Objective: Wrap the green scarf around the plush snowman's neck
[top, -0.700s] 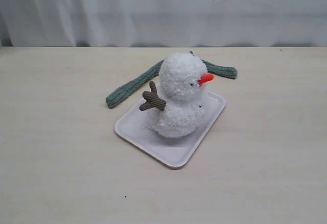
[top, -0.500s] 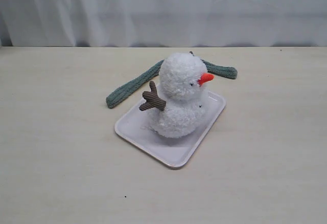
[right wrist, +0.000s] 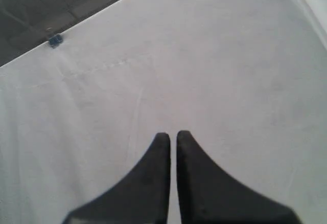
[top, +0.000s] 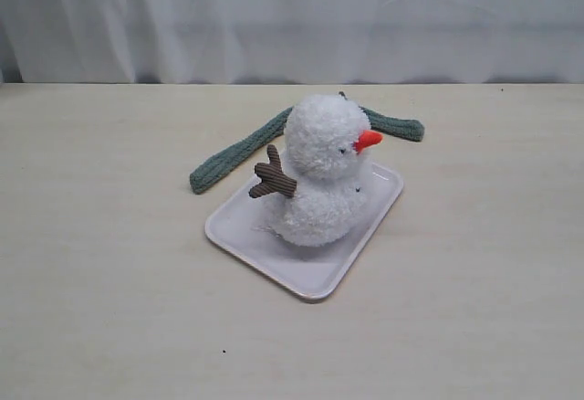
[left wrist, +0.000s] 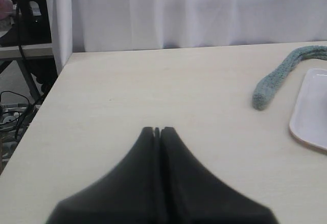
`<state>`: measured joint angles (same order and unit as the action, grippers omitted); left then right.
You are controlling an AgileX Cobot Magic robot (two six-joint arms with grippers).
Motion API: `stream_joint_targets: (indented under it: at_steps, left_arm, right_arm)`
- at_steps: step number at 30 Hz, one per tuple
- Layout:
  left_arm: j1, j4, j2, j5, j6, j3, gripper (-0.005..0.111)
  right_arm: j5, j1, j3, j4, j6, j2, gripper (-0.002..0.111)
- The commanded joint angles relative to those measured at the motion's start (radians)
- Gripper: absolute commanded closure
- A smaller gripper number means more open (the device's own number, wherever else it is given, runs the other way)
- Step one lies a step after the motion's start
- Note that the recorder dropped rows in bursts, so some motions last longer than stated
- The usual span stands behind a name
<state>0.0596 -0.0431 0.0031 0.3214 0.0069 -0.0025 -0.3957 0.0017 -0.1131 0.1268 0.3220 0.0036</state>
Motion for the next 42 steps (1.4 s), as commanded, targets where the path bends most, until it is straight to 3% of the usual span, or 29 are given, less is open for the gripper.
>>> stream_joint_targets:
  at_steps: [1,8,10,14,15,20,26,36,42]
  left_arm:
    - [0.000,0.002,-0.003,-0.013,-0.002,0.003,0.107]
    - [0.000,0.002,-0.003,-0.013,-0.002,0.003,0.107]
    - [0.000,0.002,-0.003,-0.013,-0.002,0.003,0.107]
    - [0.000,0.002,-0.003,-0.013,-0.002,0.003,0.107]
    - [0.000,0.002,-0.003,-0.013,-0.002,0.003,0.107]
    - [0.000,0.002,-0.003,-0.013,-0.002,0.003,0.107]
    - [0.000,0.002,-0.003,-0.013,-0.002,0.003,0.107]
    - [0.000,0.002,-0.003,-0.013,-0.002,0.003,0.107]
    - [0.000,0.002,-0.003,-0.013,-0.002,0.003,0.107]
  right_arm:
    - [0.110,0.000,-0.154,-0.258,0.004,0.046,0.104]
    - [0.432,0.000,-0.361,-0.338,0.013,0.174,0.103]
    - [0.508,0.000,-0.385,-0.338,0.013,0.235,0.089]
    - [0.610,0.000,-0.464,-0.314,0.013,0.510,0.038]
    - [0.636,0.000,-0.493,-0.306,0.011,0.580,0.034]
    - [0.923,0.000,-0.760,-0.184,-0.179,1.052,0.034]
    - [1.190,0.000,-0.997,-0.113,-0.311,1.387,0.037]
    - [1.054,0.000,-1.194,-0.031,-0.412,1.752,0.038]
    - [1.054,0.000,-1.360,0.055,-0.607,1.938,0.038]
